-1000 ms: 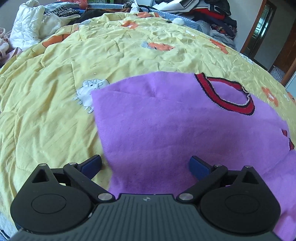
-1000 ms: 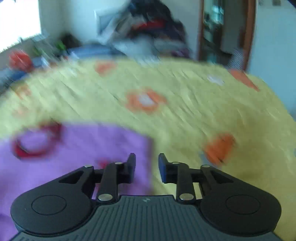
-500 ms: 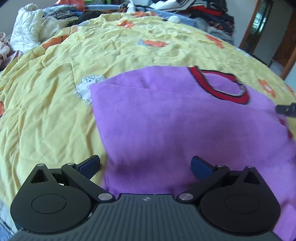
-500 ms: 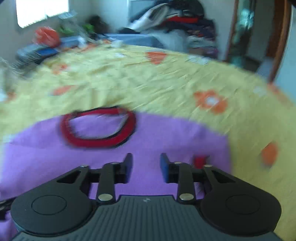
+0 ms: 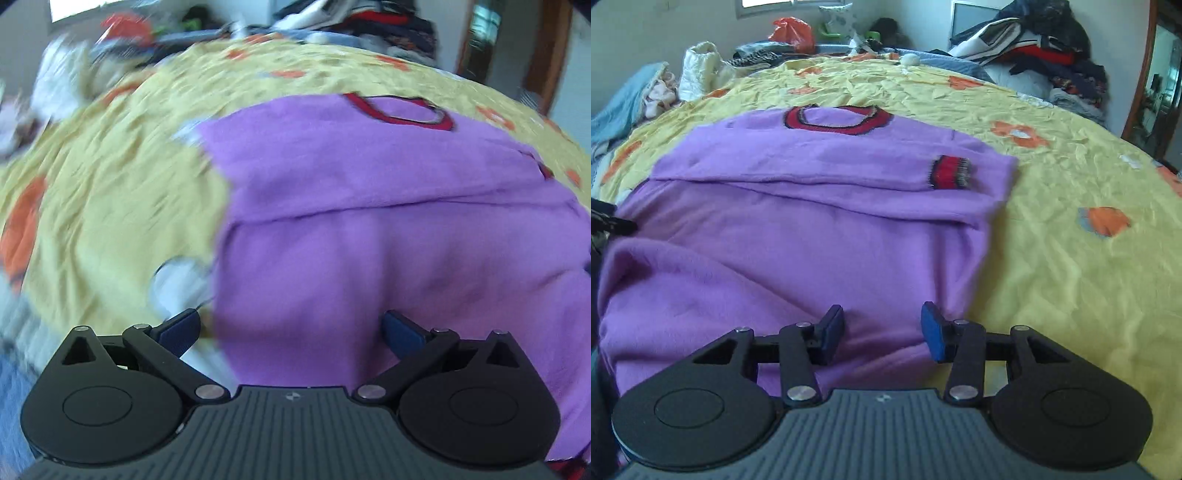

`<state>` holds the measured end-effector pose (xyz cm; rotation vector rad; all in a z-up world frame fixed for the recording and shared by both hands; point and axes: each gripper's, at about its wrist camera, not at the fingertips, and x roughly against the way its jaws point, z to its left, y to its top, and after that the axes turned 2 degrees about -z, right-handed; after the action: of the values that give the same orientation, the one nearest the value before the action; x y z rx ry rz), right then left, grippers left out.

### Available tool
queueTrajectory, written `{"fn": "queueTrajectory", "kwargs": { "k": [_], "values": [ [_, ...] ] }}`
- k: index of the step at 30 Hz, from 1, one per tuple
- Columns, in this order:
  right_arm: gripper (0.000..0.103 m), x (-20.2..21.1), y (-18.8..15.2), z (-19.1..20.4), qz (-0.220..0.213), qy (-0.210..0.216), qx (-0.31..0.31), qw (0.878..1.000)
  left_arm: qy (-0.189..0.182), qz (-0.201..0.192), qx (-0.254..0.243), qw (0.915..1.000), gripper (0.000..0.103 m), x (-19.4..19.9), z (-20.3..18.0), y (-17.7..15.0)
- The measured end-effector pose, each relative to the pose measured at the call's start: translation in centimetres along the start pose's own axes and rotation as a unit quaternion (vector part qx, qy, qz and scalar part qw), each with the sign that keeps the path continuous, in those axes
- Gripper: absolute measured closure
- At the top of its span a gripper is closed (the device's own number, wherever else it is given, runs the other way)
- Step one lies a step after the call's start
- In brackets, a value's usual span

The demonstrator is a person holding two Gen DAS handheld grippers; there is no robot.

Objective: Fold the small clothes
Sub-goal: 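Grasp the sweater's side edge with both grippers and fold it over the body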

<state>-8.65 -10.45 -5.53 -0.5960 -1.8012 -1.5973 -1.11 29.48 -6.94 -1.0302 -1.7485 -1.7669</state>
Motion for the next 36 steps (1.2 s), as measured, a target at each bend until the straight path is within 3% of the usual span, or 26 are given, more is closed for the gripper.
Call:
{"fn": "queueTrajectory", "kwargs": {
  "k": [2,4,7,9,11,16,22,25,26,27,29,31,32,34,36],
  "values": [
    [0.058,1.0,-0.3,-1.3,-0.007,0.017,-0.032,0.999,-0.011,-0.003,0.032,0.9994,0.001,0.7,1.7,-0.6],
    [0.057,1.8,-0.8,-2.5,-0.023,0.042,-0.086,0.995,-0.011,-0.015,0.034,0.9992,0.0,1.4,2.6,-1.2],
    [0.056,1.7,-1.0,-3.7,-0.038,-0.004,-0.12,0.992,-0.038,-0.014,0.044,0.9982,0.0,1.5,3.3,-1.4],
    [0.056,1.2,-1.1,-4.8,-0.043,0.006,-0.157,0.987,-0.041,-0.003,0.047,0.9981,0.0,0.8,3.3,-1.3],
    [0.055,0.2,-0.9,-5.0,-0.028,-0.012,-0.157,0.987,-0.062,-0.004,0.058,0.9964,0.0,0.3,3.2,-1.2],
    [0.059,0.2,-1.5,-4.0,-0.038,0.069,-0.16,0.984,-0.1,0.005,0.094,0.9905,0.017,-0.7,3.0,-1.4],
    [0.063,0.8,-2.1,-4.1,-0.021,0.1,-0.186,0.977,-0.125,0.025,0.147,0.9809,0.04,-0.6,5.1,-1.3],
    [0.063,1.0,-2.2,-2.8,-0.029,0.083,-0.15,0.985,-0.139,0.019,0.158,0.9774,0.05,-0.3,5.8,-1.7],
    [0.082,1.0,-2.3,-2.4,-0.037,0.081,-0.145,0.985,-0.143,0.016,0.164,0.9759,0.054,-0.2,6.0,-1.8],
    [0.094,0.8,-2.4,-2.1,-0.039,0.091,-0.146,0.984,-0.146,0.015,0.17,0.9745,0.056,-0.1,6.2,-1.8],
    [0.095,0.9,-2.3,-1.6,-0.054,0.094,-0.141,0.984,-0.153,0.012,0.18,0.9716,0.063,0.2,6.5,-1.9],
    [0.096,1.3,-2.1,-2.2,-0.076,0.116,-0.167,0.976,-0.162,0.012,0.186,0.969,0.072,0.5,7.0,-1.9],
    [0.096,1.6,-1.8,-2.6,-0.086,0.129,-0.18,0.971,-0.161,0.013,0.19,0.9685,0.085,0.8,7.3,-1.8],
    [0.096,2.2,-1.3,-3.5,-0.108,0.156,-0.204,0.96,-0.189,0.009,0.21,0.9592,0.092,1.2,8.3,-1.6],
    [0.096,2.4,-1.0,-4.5,-0.118,0.183,-0.231,0.948,-0.188,0.0,0.206,0.9603,0.097,1.7,8.6,-1.0]
  ]
}}
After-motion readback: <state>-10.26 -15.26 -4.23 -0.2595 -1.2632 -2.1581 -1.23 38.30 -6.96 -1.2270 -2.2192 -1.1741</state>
